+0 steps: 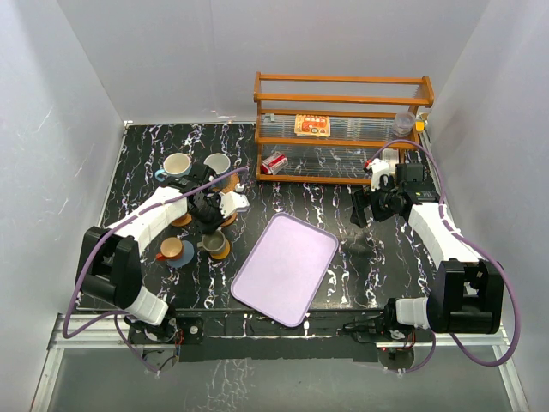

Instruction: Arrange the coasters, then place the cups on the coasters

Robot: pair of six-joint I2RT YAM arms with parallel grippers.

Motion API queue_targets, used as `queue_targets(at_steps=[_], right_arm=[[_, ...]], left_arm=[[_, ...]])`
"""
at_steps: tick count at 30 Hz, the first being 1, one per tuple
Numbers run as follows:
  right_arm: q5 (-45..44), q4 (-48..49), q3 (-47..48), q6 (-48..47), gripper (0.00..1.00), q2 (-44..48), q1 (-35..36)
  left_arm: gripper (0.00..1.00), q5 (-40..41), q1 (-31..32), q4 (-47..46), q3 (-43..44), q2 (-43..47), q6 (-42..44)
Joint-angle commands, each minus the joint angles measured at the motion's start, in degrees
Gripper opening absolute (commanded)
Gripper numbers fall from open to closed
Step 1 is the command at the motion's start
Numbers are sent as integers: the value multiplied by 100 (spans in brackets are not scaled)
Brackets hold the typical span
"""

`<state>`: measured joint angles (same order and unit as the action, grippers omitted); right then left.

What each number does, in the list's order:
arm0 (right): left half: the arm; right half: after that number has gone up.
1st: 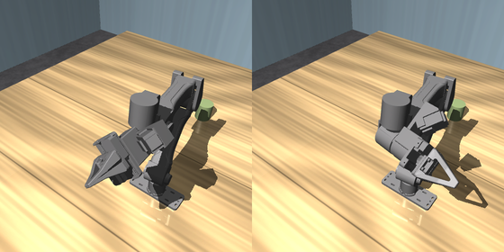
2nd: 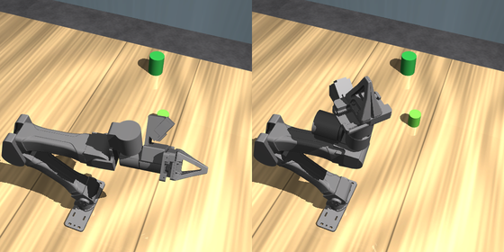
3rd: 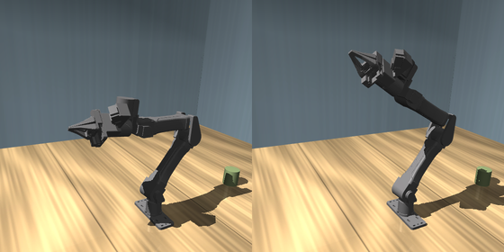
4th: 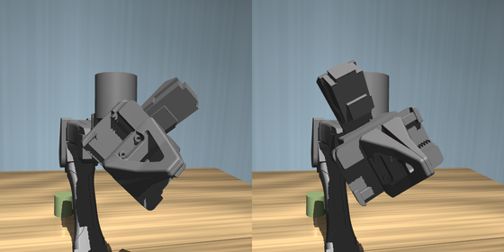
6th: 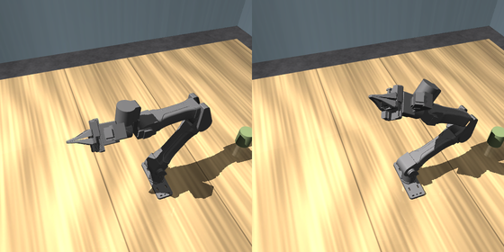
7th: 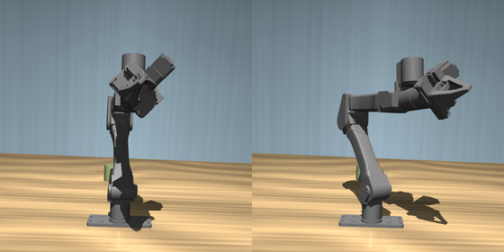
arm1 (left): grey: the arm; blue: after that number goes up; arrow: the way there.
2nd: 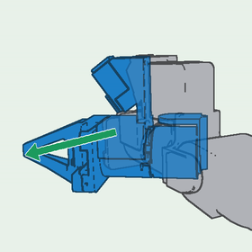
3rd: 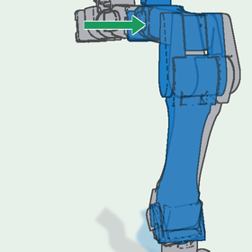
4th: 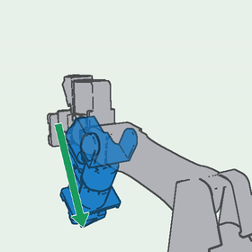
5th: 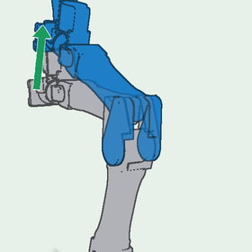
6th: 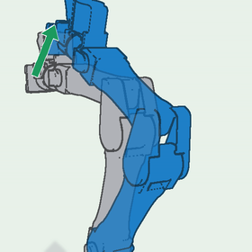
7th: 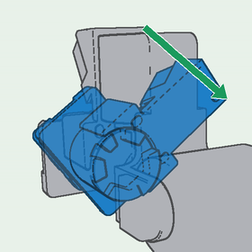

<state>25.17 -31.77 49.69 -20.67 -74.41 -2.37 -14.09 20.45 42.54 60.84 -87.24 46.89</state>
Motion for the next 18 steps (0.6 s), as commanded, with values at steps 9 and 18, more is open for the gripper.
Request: queue_targets(at_steps=[9, 18], right_arm=[[-89, 132, 128, -42, 98, 135, -22], [-103, 128, 117, -43, 98, 119, -25]], left_arm=[[0, -176, -23, 315, 84, -51, 60], [0, -226, -16, 316, 144, -155, 13]])
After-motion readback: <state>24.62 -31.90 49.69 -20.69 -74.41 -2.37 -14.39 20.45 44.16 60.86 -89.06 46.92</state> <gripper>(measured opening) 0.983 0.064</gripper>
